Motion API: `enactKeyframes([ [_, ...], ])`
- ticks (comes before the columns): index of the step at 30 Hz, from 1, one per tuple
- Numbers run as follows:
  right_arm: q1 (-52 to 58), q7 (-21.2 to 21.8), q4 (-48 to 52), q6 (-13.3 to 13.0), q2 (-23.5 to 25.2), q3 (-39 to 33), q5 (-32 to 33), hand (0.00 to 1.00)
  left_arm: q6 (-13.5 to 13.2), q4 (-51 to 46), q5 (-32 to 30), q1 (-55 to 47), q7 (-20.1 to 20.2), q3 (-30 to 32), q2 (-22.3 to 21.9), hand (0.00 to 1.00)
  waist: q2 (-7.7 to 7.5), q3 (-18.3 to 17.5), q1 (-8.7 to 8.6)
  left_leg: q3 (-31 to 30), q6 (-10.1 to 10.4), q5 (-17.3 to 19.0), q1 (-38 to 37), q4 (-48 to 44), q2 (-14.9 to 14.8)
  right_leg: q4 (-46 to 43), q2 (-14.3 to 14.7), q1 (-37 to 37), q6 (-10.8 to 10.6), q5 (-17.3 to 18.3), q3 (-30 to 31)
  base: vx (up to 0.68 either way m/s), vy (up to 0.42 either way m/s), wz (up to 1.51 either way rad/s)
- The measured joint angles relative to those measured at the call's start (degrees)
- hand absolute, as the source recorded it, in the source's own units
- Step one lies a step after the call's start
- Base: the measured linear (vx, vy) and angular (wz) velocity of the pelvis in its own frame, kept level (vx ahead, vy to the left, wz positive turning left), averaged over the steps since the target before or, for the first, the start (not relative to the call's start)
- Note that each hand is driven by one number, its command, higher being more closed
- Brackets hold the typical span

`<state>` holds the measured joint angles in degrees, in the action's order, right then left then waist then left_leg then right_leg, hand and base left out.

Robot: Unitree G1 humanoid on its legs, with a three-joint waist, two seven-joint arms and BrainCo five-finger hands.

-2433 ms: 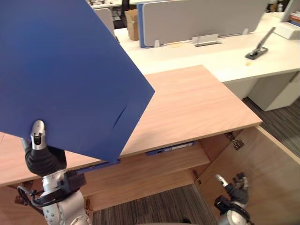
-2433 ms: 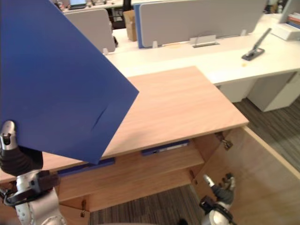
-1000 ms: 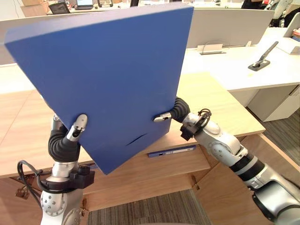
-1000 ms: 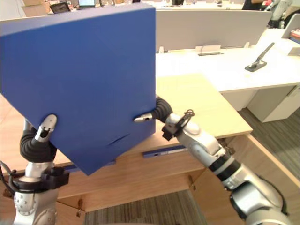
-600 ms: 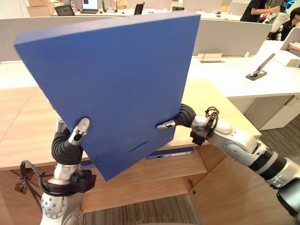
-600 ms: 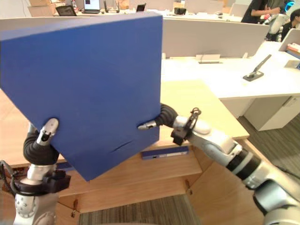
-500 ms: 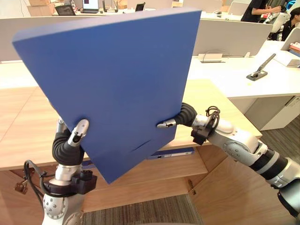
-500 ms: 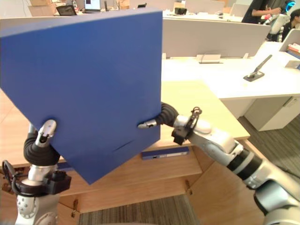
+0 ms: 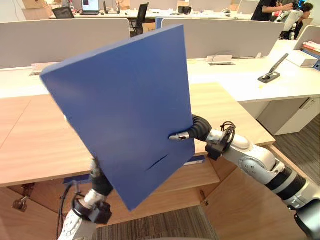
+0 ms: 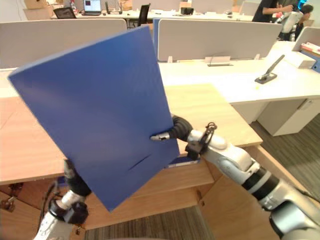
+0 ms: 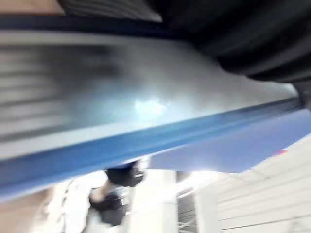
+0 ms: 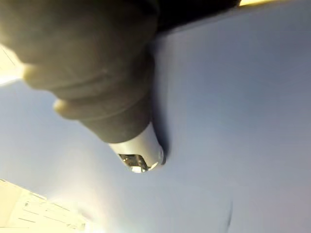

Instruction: Walk over to the cabinet, pick up the folder, carry it to the office cabinet, place the folder inside the office cabinet, then close the office cabinet door

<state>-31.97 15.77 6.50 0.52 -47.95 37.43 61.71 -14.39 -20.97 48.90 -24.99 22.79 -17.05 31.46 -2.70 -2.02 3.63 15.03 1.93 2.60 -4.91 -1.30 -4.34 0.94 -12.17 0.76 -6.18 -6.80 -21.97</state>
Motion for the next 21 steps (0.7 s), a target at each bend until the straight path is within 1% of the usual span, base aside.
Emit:
enactKeyframes([
  [1,0.3,-0.3,0.0,0.0,0.3,-0.8,0.0,1.0,0.6,1.6,-0.7,-0.2,0.7,-1.1,0.7,0.0,0.03,0.0,-0.04,0.0,0.0,0.0,0.0,0.0,0.0,0.0,0.0,0.1,0.0,0.0,0.0,-0.01,0.006,-0.06],
  [2,0.8,-0.5,0.0,0.0,0.5,-2.6,-0.1,1.0,1.9,5.8,-2.2,-0.7,1.7,-3.3,1.4,0.0,0.05,0.0,-0.16,0.1,0.0,0.0,0.1,0.0,0.0,-0.1,0.0,0.2,0.0,0.0,0.1,0.0,0.0,0.0],
  [3,0.8,-0.7,0.0,0.0,0.5,-3.1,-0.1,1.0,2.4,7.9,-3.0,-0.9,1.8,-4.0,1.4,0.0,0.04,0.0,-0.18,0.1,0.0,0.0,0.1,0.0,0.0,-0.1,0.0,0.2,0.0,0.0,0.1,0.0,0.0,0.0],
  [4,0.8,-0.7,0.0,-0.1,0.6,-4.3,-0.2,1.0,3.7,12.3,-5.6,-0.9,1.8,-5.1,1.4,0.0,0.04,0.0,-0.41,0.1,0.0,0.0,0.1,0.0,0.0,-0.1,0.0,0.2,0.0,0.0,0.1,0.0,0.0,0.0],
  [5,1.0,-0.5,0.3,-0.1,0.5,-4.4,-1.7,1.0,4.5,16.1,-7.5,-0.9,1.8,-5.4,1.1,0.0,0.03,0.0,-0.59,0.1,0.0,0.0,0.1,0.0,0.0,-0.1,0.0,0.3,0.0,0.0,0.1,0.0,0.0,0.0],
  [6,1.3,-0.5,0.5,-0.1,0.6,-4.4,-2.3,1.0,4.8,17.8,-8.6,-0.7,1.8,-5.4,0.8,0.0,0.02,0.0,-0.6,0.1,0.0,0.0,0.1,0.0,0.0,0.0,0.1,0.3,0.0,0.0,0.1,0.0,0.0,0.0],
  [7,2.0,0.0,0.9,-0.1,0.8,-4.4,-0.9,1.0,5.8,21.1,-10.1,-0.2,1.1,-5.4,0.2,0.0,0.02,0.0,-0.59,0.1,0.0,0.0,0.1,0.0,0.0,0.0,0.0,0.3,0.0,0.0,0.1,0.0,0.0,0.0],
  [8,3.2,0.4,3.3,-0.1,2.6,-4.5,2.7,1.0,7.8,27.5,-11.6,0.7,0.0,-5.6,-0.8,0.0,0.08,0.0,-0.83,0.2,0.0,0.0,0.3,0.0,-0.1,0.0,0.1,0.5,0.0,0.0,0.2,-0.01,-0.001,-0.04],
  [9,4.3,1.4,6.4,-0.4,5.3,-4.5,3.6,1.0,9.6,33.5,-13.7,1.5,-0.8,-5.6,-1.7,0.0,0.06,0.0,-1.23,0.2,0.0,0.0,0.6,0.0,-0.1,0.1,0.2,0.9,0.0,0.0,0.2,-0.01,-0.001,-0.04],
  [10,4.7,2.2,8.2,-0.5,6.3,-4.5,4.1,1.0,10.3,36.2,-14.5,2.0,-1.1,-5.6,-2.3,0.0,0.05,0.0,-1.29,0.2,0.0,0.0,0.8,0.0,-0.1,0.1,0.1,1.1,0.1,0.0,0.2,0.0,-0.001,-0.03],
  [11,4.9,3.8,10.4,-0.5,7.4,-4.5,4.5,1.0,11.0,40.9,-16.0,2.8,-1.2,-5.5,-3.5,0.0,0.04,0.0,-1.15,0.3,0.0,0.0,1.0,0.0,-0.1,0.0,0.1,1.4,0.1,-0.1,0.2,0.0,0.0,0.0],
  [13,5.0,5.2,11.3,-0.7,8.0,-4.5,4.5,1.0,11.3,47.7,-19.9,4.1,-1.3,-5.2,-5.7,0.0,-0.12,-0.1,-0.86,0.3,0.0,0.0,1.0,0.0,0.0,-0.1,-0.1,1.4,0.1,-0.1,0.2,0.0,0.0,0.0],
  [15,5.3,5.3,10.9,-0.7,8.3,-4.5,4.0,1.0,11.3,55.4,-23.0,5.8,-1.5,-4.0,-8.5,0.0,-0.32,-0.1,-0.29,0.2,0.0,0.0,1.0,0.0,0.1,-0.3,-0.2,1.4,0.1,-0.1,0.2,0.0,0.007,0.02],
  [17,6.7,5.4,8.9,-0.7,9.8,-4.5,1.6,1.0,10.9,64.1,-29.3,7.8,-2.6,0.5,-12.2,0.0,-0.56,-0.2,0.03,0.1,0.0,0.0,1.0,0.0,0.1,-0.4,-0.3,1.5,0.0,0.0,0.1,0.0,0.0,0.0],
  [18,7.0,5.4,8.4,-0.7,10.4,-4.5,1.2,1.0,10.7,66.2,-30.5,8.3,-2.8,1.8,-12.9,0.0,-0.6,-0.2,0.15,0.1,0.0,0.0,1.0,0.0,0.1,-0.4,-0.3,1.5,0.0,0.0,0.1,0.0,0.0,0.0],
  [20,7.2,5.3,7.4,-0.6,12.1,-4.5,-1.4,1.0,10.2,73.0,-36.0,9.9,-3.6,8.7,-15.8,0.0,-0.63,-0.1,-0.05,0.2,0.0,0.0,1.0,0.0,0.1,-0.5,-0.3,1.5,0.0,0.0,0.1,0.0,0.0,0.0],
  [21,7.1,5.3,7.4,-0.6,12.7,-4.6,-2.3,1.0,10.2,74.8,-37.6,10.3,-4.0,10.2,-16.2,0.0,-0.65,-0.1,-0.08,0.2,0.0,0.0,1.0,0.0,0.1,-0.5,-0.3,1.5,0.0,0.0,0.1,0.0,0.0,0.0],
])
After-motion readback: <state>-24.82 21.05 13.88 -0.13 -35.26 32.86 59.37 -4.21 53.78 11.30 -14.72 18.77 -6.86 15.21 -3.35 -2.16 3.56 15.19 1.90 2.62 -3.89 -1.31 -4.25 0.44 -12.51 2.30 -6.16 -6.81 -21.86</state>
